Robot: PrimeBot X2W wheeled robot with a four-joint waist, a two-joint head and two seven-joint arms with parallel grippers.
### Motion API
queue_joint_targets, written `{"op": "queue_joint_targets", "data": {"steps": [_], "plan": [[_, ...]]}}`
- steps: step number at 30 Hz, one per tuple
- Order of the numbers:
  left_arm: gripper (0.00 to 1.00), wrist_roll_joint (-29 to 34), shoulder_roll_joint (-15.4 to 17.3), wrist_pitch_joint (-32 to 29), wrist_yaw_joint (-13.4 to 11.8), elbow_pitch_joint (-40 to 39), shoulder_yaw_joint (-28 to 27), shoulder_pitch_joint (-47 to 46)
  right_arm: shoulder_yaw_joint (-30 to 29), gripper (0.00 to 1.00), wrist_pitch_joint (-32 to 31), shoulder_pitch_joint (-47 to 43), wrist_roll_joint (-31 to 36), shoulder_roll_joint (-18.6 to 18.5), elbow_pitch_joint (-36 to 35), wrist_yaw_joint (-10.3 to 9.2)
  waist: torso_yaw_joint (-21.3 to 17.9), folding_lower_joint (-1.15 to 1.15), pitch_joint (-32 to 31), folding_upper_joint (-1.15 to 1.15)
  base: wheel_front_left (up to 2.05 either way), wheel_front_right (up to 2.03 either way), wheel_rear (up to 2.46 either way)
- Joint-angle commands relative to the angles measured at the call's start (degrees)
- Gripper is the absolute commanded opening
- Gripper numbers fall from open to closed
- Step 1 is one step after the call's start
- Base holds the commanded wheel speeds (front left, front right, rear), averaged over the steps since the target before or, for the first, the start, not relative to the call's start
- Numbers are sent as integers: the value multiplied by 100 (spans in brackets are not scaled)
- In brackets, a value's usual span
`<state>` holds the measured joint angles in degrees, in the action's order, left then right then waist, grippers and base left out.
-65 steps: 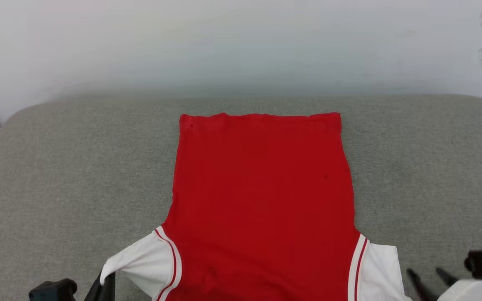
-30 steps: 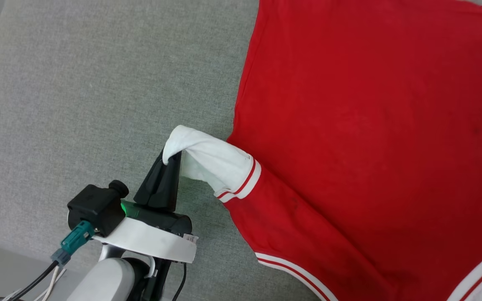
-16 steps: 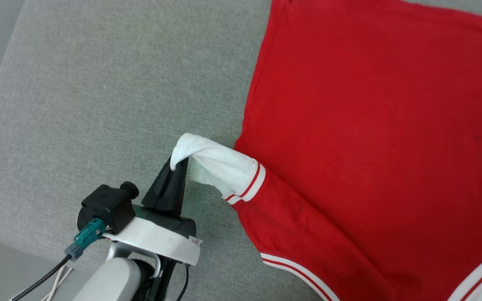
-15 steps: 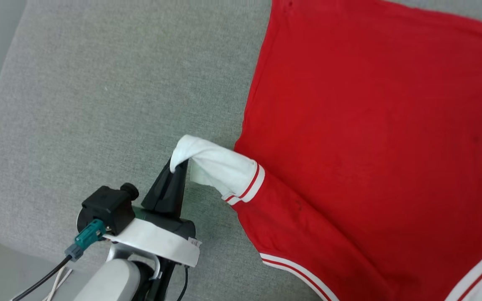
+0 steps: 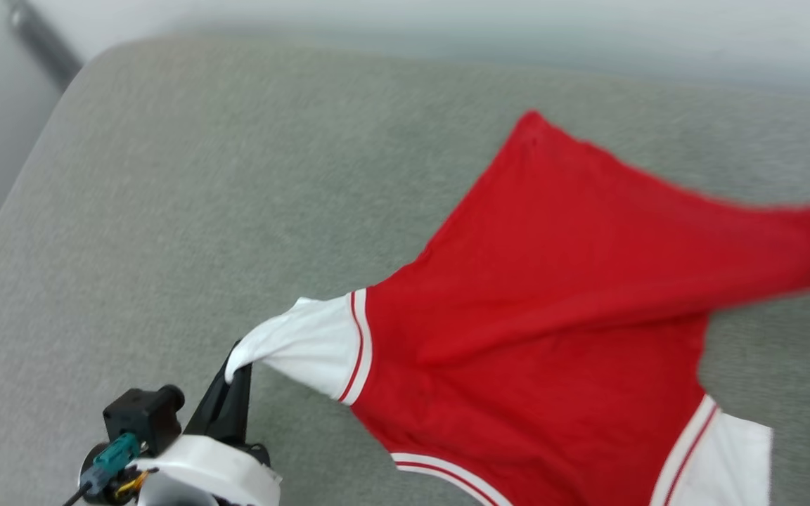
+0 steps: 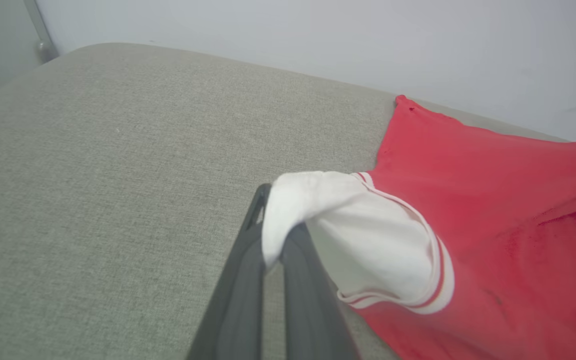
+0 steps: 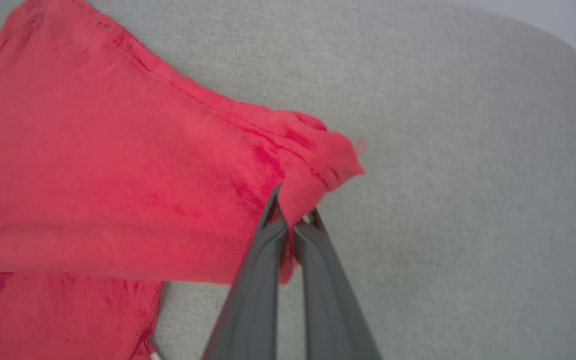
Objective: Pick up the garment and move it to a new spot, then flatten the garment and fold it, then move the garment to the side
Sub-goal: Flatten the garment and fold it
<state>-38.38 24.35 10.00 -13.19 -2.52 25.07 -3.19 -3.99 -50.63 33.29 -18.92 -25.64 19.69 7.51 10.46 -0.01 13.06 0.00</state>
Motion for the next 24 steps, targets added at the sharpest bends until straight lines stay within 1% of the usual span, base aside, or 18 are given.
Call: {"op": "queue_joint_targets", "data": {"steps": [1, 3, 7, 10, 14, 15, 16, 17, 18, 20, 22, 24], "plan": [[0, -29, 39, 9, -63, 16, -52, 150, -120, 0, -43, -462, -92, 119, -193, -4, -533, 1, -552, 0, 0, 0, 0], [0, -67, 74, -23, -147, -21, -85, 293, -330, 0, -138, -1169, -81, 210, -574, -4, -683, 1, -700, 0, 0, 0, 0], [0, -161, 150, -60, -281, -54, -179, 564, -643, 0, -371, -2610, -113, 607, -1221, -4, -954, 1, -958, 0, 0, 0, 0], [0, -219, 202, -99, -353, -69, -245, 733, -741, 0, -608, -3600, -79, 955, -1629, -4, -1133, 1, -1093, 0, 0, 0, 0], [0, -289, 250, -136, -400, -86, -278, 889, -797, 0, -905, -4441, -70, 1414, -2065, -4, -1334, 1, -1163, 0, 0, 0, 0], [0, -304, 259, -155, -412, -86, -282, 903, -826, 9, -936, -4564, -101, 1546, -2153, -4, -1377, 1, -1176, 0, 0, 0, 0], [0, -318, 266, -157, -408, -97, -282, 918, -806, 52, -953, -4653, -99, 1597, -2247, -3, -1410, 1, -1181, 0, 0, 0, 0], [0, -313, 273, -165, -415, -105, -278, 929, -789, 100, -942, -4707, -156, 1655, -2321, -4, -1435, 1, -1177, 0, 0, 0, 0], [0, -308, 278, -186, -416, -111, -271, 922, -767, 100, -893, -4741, -188, 1669, -2388, -3, -1449, 1, -1176, 0, 0, 0, 0], [0, -312, 288, -214, -420, -120, -262, 896, -792, 100, -552, -4662, -115, 1595, -2532, -3, -1467, 1, -1162, 0, 0, 0, 0], [0, -303, 300, -217, -412, -144, -253, 843, -820, 100, 9, -4489, -55, 1581, -2597, -3, -1471, 1, -1130, 0, 0, 0, 0], [0, -287, 315, -233, -380, -162, -243, 780, -843, 100, 543, -4368, -18, 1614, -2514, -3, -1451, 1, -1080, 0, 0, 0, 0]]}}
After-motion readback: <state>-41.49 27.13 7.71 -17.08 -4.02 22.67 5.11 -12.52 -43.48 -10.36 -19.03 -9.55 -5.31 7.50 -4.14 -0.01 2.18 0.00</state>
